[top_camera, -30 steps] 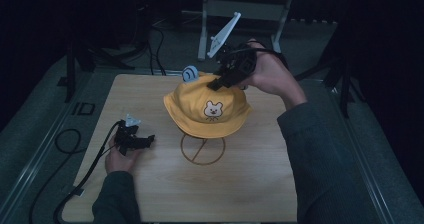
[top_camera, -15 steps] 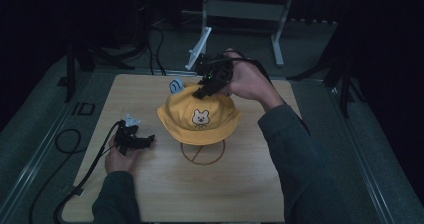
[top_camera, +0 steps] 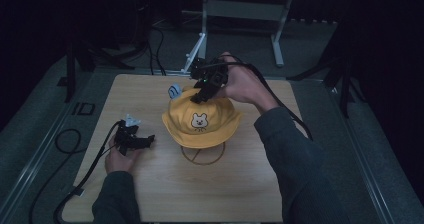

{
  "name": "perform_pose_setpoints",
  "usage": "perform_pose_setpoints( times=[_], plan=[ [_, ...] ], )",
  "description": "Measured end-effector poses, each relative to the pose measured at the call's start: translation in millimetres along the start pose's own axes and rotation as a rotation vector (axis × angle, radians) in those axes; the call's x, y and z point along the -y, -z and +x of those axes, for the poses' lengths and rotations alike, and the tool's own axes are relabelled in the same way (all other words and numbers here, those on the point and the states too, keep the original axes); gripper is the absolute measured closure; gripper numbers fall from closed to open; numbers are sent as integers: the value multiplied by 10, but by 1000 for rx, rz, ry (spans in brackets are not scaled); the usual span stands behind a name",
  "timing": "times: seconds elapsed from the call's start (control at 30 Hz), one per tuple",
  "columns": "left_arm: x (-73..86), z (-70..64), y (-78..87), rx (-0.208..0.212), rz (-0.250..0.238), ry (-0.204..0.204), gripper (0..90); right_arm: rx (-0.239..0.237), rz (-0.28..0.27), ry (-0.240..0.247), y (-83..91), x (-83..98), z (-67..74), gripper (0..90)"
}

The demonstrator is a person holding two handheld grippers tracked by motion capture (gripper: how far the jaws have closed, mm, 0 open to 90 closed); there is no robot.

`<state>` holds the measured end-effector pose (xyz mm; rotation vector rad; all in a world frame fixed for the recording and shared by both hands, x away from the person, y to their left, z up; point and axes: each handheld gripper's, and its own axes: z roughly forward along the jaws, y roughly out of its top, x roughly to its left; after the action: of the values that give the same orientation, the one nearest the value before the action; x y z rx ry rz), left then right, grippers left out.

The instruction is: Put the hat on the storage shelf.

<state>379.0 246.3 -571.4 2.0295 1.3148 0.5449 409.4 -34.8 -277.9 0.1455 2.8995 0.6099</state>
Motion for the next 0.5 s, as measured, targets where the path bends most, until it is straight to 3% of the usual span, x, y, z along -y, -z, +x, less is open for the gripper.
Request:
perform_pose_setpoints(
  times=[0.1,0.27,0.33,0.5],
  plan=[
    [0,0,0,0,0,0,145,44,-6,-12,5,22,10,407],
    [0,0,0,0,0,0,145,72,-14,-16,61,47,24,323],
    [0,0,0,0,0,0,145,65,-17,-16,99,59,39,295],
    [0,0,0,0,0,0,146,28,-21,-3,205,110,53,321]
  ],
)
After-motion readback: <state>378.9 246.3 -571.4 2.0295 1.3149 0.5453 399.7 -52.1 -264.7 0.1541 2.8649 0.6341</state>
